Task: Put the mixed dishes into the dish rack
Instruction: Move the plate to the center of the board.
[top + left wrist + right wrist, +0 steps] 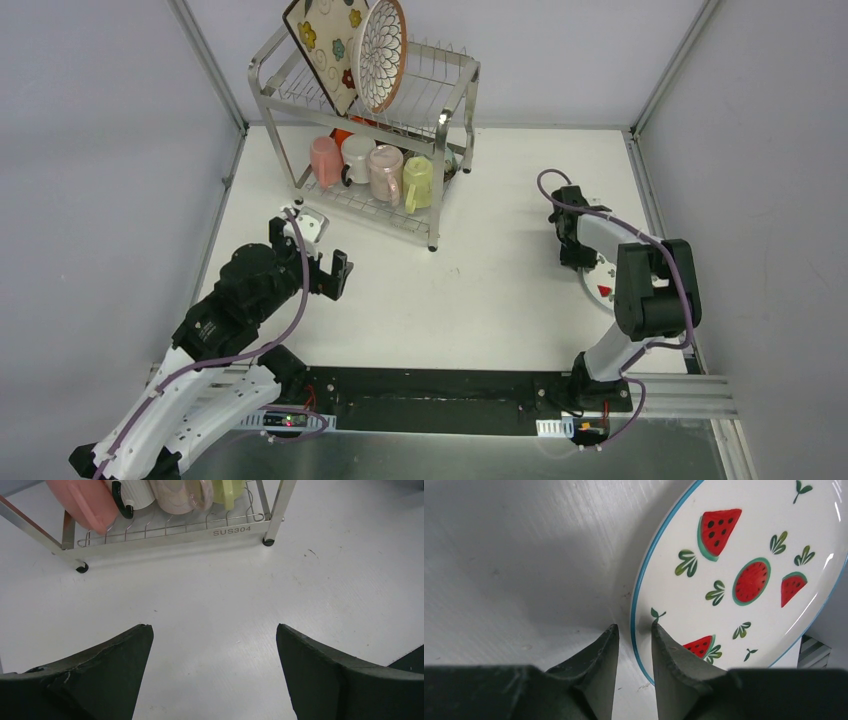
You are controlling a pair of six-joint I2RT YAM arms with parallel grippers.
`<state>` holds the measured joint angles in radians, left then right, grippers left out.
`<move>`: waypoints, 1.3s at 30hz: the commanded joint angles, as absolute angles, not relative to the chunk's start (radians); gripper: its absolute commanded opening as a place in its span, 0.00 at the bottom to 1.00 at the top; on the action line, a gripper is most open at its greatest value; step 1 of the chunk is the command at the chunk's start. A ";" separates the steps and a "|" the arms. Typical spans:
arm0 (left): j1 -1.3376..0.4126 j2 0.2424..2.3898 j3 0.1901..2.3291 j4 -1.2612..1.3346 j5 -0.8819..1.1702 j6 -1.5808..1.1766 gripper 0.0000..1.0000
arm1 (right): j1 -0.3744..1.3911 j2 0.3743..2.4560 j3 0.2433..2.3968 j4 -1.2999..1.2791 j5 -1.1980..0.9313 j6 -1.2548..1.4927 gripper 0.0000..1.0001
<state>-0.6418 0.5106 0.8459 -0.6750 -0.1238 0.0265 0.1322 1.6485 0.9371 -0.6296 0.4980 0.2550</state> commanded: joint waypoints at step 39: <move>-0.649 0.434 0.830 -0.652 -0.209 0.037 0.99 | 0.399 1.531 0.958 -0.730 0.342 0.339 0.00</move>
<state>-0.6422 0.4343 0.8349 -0.6743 -0.1921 0.0341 0.3408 1.5982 0.9585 -0.7170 0.3981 0.2699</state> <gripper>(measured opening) 0.985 0.094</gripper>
